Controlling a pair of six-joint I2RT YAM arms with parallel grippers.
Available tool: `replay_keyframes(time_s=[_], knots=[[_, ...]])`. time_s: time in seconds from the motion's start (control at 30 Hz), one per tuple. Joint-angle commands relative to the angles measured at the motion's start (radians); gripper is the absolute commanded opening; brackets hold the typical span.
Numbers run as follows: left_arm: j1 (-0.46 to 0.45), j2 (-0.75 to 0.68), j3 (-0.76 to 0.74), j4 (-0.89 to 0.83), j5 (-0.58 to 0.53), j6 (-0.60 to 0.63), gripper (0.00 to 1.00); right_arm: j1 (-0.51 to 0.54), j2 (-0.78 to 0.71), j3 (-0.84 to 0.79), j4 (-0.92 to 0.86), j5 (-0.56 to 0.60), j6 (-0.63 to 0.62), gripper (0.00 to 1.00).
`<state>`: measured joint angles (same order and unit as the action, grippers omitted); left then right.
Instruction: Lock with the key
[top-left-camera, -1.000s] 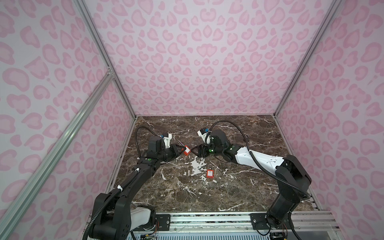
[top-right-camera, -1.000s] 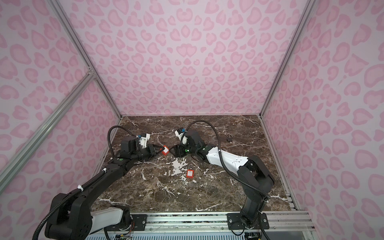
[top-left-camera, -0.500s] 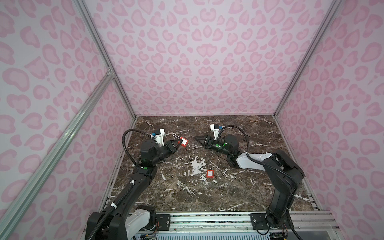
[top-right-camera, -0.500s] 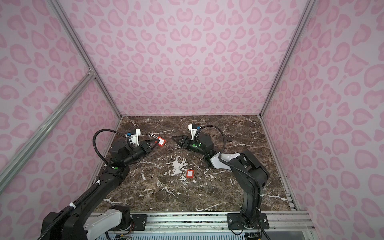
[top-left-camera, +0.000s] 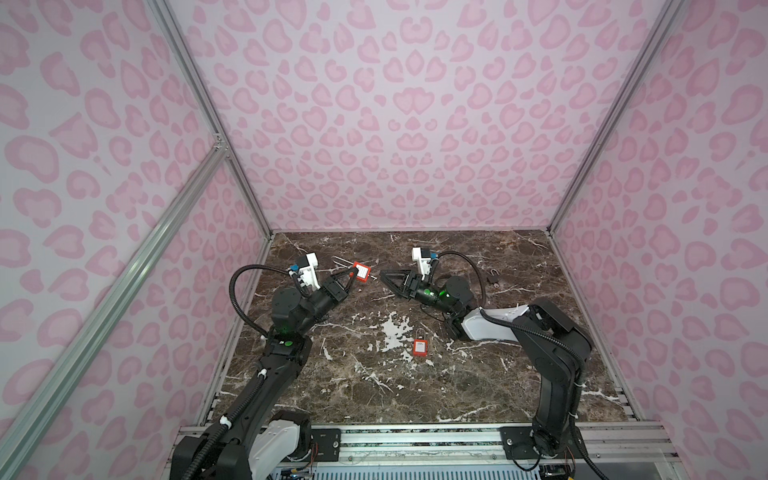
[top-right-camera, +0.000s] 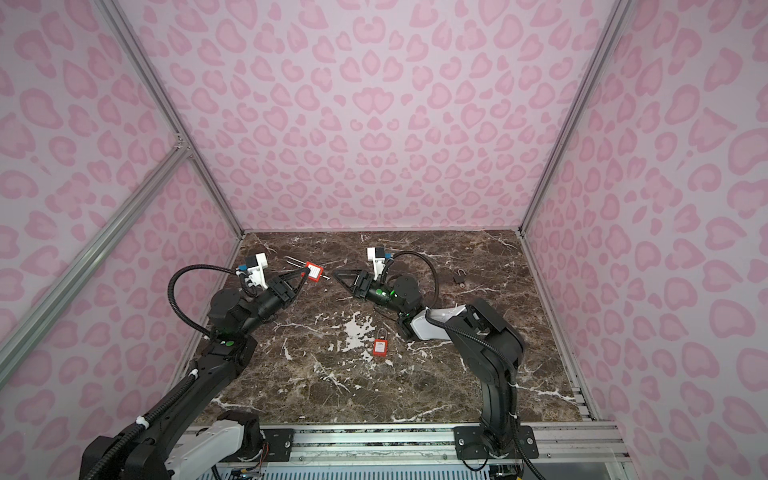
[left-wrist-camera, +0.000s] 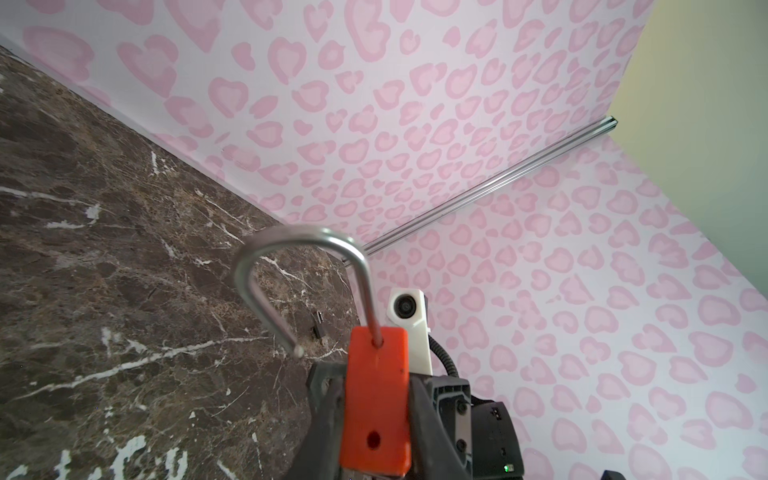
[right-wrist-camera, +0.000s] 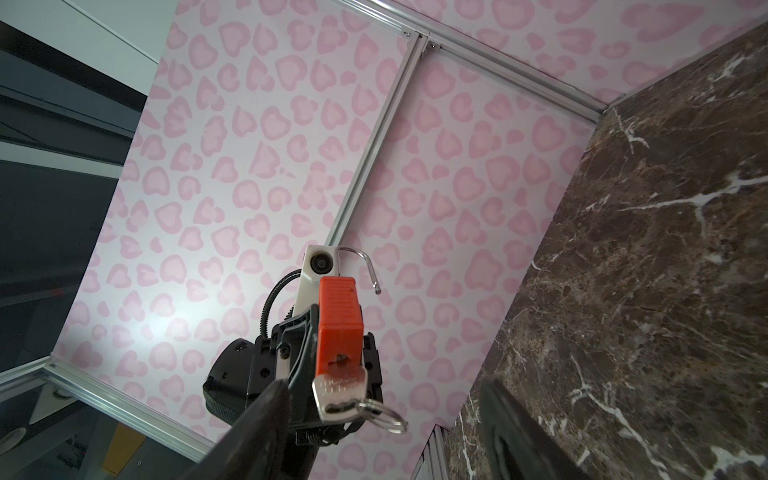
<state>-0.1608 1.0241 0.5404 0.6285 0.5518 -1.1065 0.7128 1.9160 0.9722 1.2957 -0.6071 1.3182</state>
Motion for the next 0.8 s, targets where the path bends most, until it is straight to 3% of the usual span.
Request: replay_keyframes(time_s=[0.0,0.23,0.47,0.67,0.77], knots=[[0.001,0.014,0.004,0.134,0.029,-0.044,0.04,0.016,0.020,0.027,0.045,0.002,0.016,0.73],[0.001,0.027,0.004,0.148,0.042,-0.052,0.04,0.041,0.057,0.085,0.065,0.002,0.050,0.72],[0.001,0.025,-0.008,0.152,0.039,-0.056,0.04,0.051,0.073,0.115,0.076,-0.003,0.072,0.56],[0.003,0.027,-0.012,0.152,0.039,-0.054,0.04,0.056,0.086,0.140,0.082,-0.008,0.087,0.49],[0.001,0.024,-0.014,0.152,0.039,-0.053,0.04,0.058,0.094,0.153,0.083,-0.012,0.098,0.38]])
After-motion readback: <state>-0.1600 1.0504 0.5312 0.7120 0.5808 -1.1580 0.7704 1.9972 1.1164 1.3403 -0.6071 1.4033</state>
